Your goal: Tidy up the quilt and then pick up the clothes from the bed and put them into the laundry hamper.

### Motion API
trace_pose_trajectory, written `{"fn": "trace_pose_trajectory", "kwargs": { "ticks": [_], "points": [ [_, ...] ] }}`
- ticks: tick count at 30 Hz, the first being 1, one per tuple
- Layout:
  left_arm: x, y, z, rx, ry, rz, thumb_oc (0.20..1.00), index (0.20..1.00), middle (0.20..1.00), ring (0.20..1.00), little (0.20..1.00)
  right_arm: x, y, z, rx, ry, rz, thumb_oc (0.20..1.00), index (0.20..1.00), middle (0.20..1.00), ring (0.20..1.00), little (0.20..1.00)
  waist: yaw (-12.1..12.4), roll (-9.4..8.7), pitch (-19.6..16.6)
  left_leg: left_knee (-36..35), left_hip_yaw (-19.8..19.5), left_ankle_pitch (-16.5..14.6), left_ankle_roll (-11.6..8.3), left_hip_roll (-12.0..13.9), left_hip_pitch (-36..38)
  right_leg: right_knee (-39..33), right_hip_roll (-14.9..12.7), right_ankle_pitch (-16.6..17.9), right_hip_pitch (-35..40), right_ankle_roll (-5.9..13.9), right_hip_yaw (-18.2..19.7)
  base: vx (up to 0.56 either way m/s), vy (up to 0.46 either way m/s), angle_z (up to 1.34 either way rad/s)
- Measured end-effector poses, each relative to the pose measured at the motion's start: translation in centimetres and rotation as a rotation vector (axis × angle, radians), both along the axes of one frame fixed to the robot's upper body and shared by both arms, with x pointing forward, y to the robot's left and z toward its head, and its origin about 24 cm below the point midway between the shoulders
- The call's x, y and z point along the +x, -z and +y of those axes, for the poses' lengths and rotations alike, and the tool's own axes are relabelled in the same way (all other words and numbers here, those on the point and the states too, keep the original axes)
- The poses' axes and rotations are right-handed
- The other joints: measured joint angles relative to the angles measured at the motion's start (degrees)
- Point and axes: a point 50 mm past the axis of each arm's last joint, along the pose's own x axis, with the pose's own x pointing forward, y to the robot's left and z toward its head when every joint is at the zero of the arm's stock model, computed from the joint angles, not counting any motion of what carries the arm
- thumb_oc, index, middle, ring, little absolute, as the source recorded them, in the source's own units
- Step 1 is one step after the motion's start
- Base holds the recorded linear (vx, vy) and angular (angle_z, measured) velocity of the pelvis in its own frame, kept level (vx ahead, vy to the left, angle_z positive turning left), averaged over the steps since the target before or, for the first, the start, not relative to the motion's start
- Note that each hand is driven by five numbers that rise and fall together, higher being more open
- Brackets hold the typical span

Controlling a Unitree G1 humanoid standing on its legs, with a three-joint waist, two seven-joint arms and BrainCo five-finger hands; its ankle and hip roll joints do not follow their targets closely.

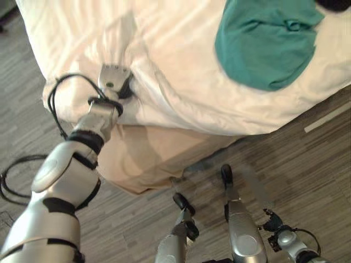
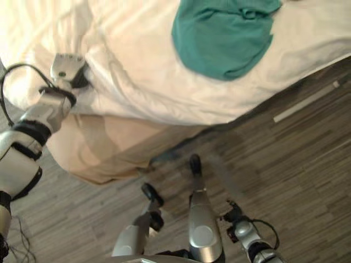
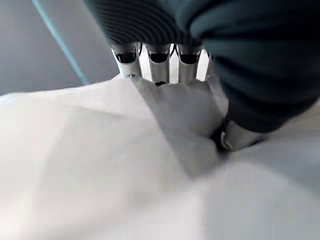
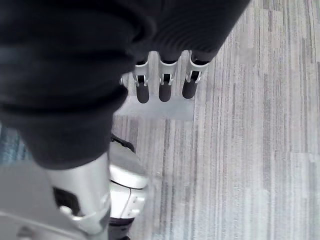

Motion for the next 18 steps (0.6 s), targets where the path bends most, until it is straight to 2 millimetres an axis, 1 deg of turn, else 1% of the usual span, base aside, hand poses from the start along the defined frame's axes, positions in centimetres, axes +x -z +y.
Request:
{"fn": "trace_pose_trajectory", "kwargs": {
  "ticks": [1, 2, 3, 4, 5, 6, 7, 8, 9, 10, 11, 12, 13, 14, 15, 16, 17, 18],
  "points": [
    [-0.9, 2.8, 0.7, -0.021, -0.017, 0.079, 0.2, 0.2, 0.2, 0.2, 0.2, 0.3, -0.5, -0.2, 0.002, -0.014, -0.033, 1.0, 1.0, 1.0, 1.0, 1.0, 0.4, -0.19, -0.3, 0.0, -0.1, -0.3, -0.33, 0.5, 2.2, 0.0, 0.4, -0.5, 2.2, -0.23, 0.2, 0.08, -0.008, -0.18],
    [-1.8, 4.2, 0.9, -0.064, -0.01, 0.112, 0.2, 0.2, 0.2, 0.2, 0.2, 0.1, -0.8, -0.3, 0.008, -0.039, -0.042, 1.0, 1.0, 1.0, 1.0, 1.0, 0.4, -0.39, -0.5, 0.0, -0.6, -0.8, -0.72, 0.9, 3.6, 0.0, 0.7, -0.7, 3.6, -0.33, 0.0, 0.04, -0.028, -0.01],
    [-2.4, 5.6, 0.8, -0.082, 0.002, 0.145, 0.2, 0.2, 0.2, 0.2, 0.2, -0.4, -0.8, -0.5, 0.009, -0.045, -0.045, 1.0, 1.0, 1.0, 1.0, 1.0, 0.7, -0.57, -1.7, 0.0, -1.0, -0.8, -0.75, 1.2, 4.1, 0.0, 0.9, -1.1, 4.3, -0.45, -0.6, 0.12, -0.007, 0.18],
    [-4.0, 7.3, 1.1, -0.126, 0.021, 0.188, 0.2, 0.2, 0.2, 0.2, 0.2, -0.4, -1.3, -0.6, 0.028, -0.038, -0.071, 1.0, 1.0, 1.0, 1.0, 1.0, 1.6, -1.4, -3.8, 0.0, -1.7, -1.0, -1.08, 1.4, 4.3, 0.0, 1.0, -1.9, 4.9, -0.56, -1.4, 0.18, -0.005, 0.18],
    [-5.2, 7.3, 1.2, -0.19, 0.045, 0.154, 0.2, 0.2, 0.2, 0.2, 0.2, -0.3, -1.9, -0.6, 0.045, -0.038, -0.111, 1.0, 1.0, 1.0, 1.0, 1.0, 1.6, -1.87, -3.8, 0.0, -1.7, -1.1, -1.31, 1.5, 5.1, 0.0, 1.1, -1.9, 5.7, -0.61, -1.4, 0.17, 0.039, 0.21],
    [-8.2, 8.5, 1.2, -0.258, 0.103, 0.16, 0.2, 0.2, 0.2, 0.2, 0.2, -1.2, -2.6, -1.8, 0.046, 0.007, -0.152, 1.0, 1.0, 1.0, 1.0, 1.0, 2.4, -2.64, -4.2, 0.0, -2.7, -1.3, -1.55, 1.9, 7.1, 0.0, 1.4, -2.2, 8.7, -0.79, -2.4, 0.08, 0.018, 0.22],
    [-9.5, 9.0, 1.3, -0.273, 0.124, 0.174, 0.2, 0.2, 0.2, 0.2, 0.2, -2.1, -2.4, -2.4, 0.034, 0.037, -0.138, 1.0, 1.0, 1.0, 1.0, 1.0, 2.3, -3.15, -5.4, 0.0, -3.1, -1.6, -1.56, 2.0, 8.2, 0.0, 1.5, -3.0, 9.6, -0.74, -2.5, 0.1, 0.027, 0.38],
    [-11.6, 11.1, 1.5, -0.302, 0.122, 0.255, 0.862, 0.862, 0.862, 0.862, 0.862, -3.8, -1.9, -3.7, -0.008, 0.073, -0.084, 1.0, 1.0, 1.0, 1.0, 1.0, 3.8, -3.71, -9.0, 0.0, -3.9, -1.7, -1.59, 2.0, 8.4, -0.1, 1.5, -3.8, 10.2, -0.49, -3.0, 0.1, 0.025, 0.27],
    [-14.2, 13.2, 2.6, -0.364, 0.066, 0.322, 1.0, 1.0, 1.0, 1.0, 1.0, -3.6, -2.6, -4.7, -0.022, 0.104, -0.094, 1.0, 1.0, 1.0, 1.0, 1.0, 5.5, -4.81, -10.8, 0.0, -4.1, -2.2, -1.58, 1.9, 9.2, -0.1, 1.4, -4.4, 11.1, -0.26, -3.4, 0.1, 0.024, 0.17],
    [-15.6, 13.9, 3.2, -0.42, 0.026, 0.329, 1.0, 1.0, 1.0, 1.0, 1.0, -3.0, -3.6, -5.2, -0.021, 0.124, -0.145, 1.0, 1.0, 1.0, 1.0, 1.0, 5.6, -5.44, -11.0, 0.0, -4.0, -2.5, -1.27, 1.7, 10.0, -0.1, 1.2, -4.3, 11.9, -0.11, -3.3, 0.05, 0.049, 0.07],
    [-17.5, 15.6, 3.2, -0.477, -0.005, 0.394, 1.0, 1.0, 1.0, 1.0, 1.0, -2.7, -5.0, -6.0, -0.04, 0.148, -0.224, 1.0, 1.0, 1.0, 1.0, 1.0, 5.7, -6.53, -12.1, 0.0, -4.0, -2.5, -1.2, 1.6, 10.5, -0.3, 0.9, -4.3, 12.4, -0.07, -3.3, 0.03, 0.036, 0.11],
    [-18.7, 16.2, 3.5, -0.497, -0.03, 0.424, 1.0, 1.0, 1.0, 1.0, 1.0, -1.5, -6.3, -6.6, -0.053, 0.152, -0.277, 1.0, 1.0, 1.0, 1.0, 1.0, 6.7, -7.2, -12.8, -0.1, -4.3, -2.8, -1.11, 1.4, 10.4, -0.3, 0.7, -4.6, 12.8, -0.05, -3.8, 0.05, 0.06, 0.09],
    [-20.4, 16.6, 3.9, -0.601, -0.097, 0.396, 1.0, 1.0, 1.0, 1.0, 1.0, -0.7, -8.3, -7.1, -0.066, 0.167, -0.377, 1.0, 1.0, 1.0, 1.0, 1.0, 6.7, -7.96, -13.2, 0.0, -4.4, -2.9, -0.98, 1.3, 10.8, -0.4, 0.5, -4.4, 13.1, 0.27, -3.7, 0.02, 0.024, 0.1],
    [-21.6, 17.2, 4.4, -0.64, -0.144, 0.402, 1.0, 1.0, 1.0, 1.0, 1.0, 0.0, -9.2, -7.4, -0.084, 0.165, -0.428, 1.0, 1.0, 1.0, 1.0, 1.0, 6.8, -8.32, -13.6, 0.0, -4.9, -2.9, -0.94, 1.2, 10.9, -0.4, 0.4, -4.4, 13.6, 0.27, -4.2, 0.03, 0.026, 0.11],
    [-22.6, 17.7, 4.8, -0.682, -0.195, 0.394, 1.0, 1.0, 1.0, 1.0, 1.0, 0.3, -9.8, -7.8, -0.113, 0.163, -0.45, 1.0, 1.0, 1.0, 1.0, 1.0, 6.8, -8.71, -14.0, -0.1, -5.3, -3.1, -1.1, 1.2, 11.2, -0.4, 0.3, -4.5, 14.3, 0.33, -4.4, 0.02, 0.003, 0.29],
    [-24.3, 19.0, 5.5, -0.711, -0.279, 0.431, 1.0, 1.0, 1.0, 1.0, 1.0, 0.3, -10.2, -8.8, -0.164, 0.174, -0.439, 1.0, 1.0, 1.0, 1.0, 1.0, 8.5, -8.85, -15.8, 0.0, -5.7, -3.1, -1.1, 1.2, 10.8, -0.4, 0.2, -4.8, 14.4, 0.37, -5.1, 0.02, 0.003, 0.19],
    [-25.4, 19.9, 5.9, -0.73, -0.334, 0.45, 1.0, 1.0, 1.0, 1.0, 1.0, 0.6, -11.0, -9.1, -0.2, 0.139, -0.444, 1.0, 1.0, 1.0, 1.0, 1.0, 9.8, -8.65, -15.9, 0.0, -5.8, -3.1, -1.1, 1.2, 11.1, -0.4, 0.2, -4.8, 14.6, 0.39, -5.2, 0.01, 0.011, 0.16],
    [-26.5, 21.0, 6.1, -0.751, -0.389, 0.478, 1.0, 1.0, 1.0, 1.0, 1.0, 1.3, -12.2, -9.2, -0.243, 0.087, -0.466, 1.0, 1.0, 1.0, 1.0, 1.0, 10.1, -8.31, -16.1, 0.0, -5.9, -3.1, -1.04, 1.1, 11.1, -0.4, 0.1, -4.8, 14.8, 0.39, -5.3, -0.01, 0.01, 0.14]
  ]
}}
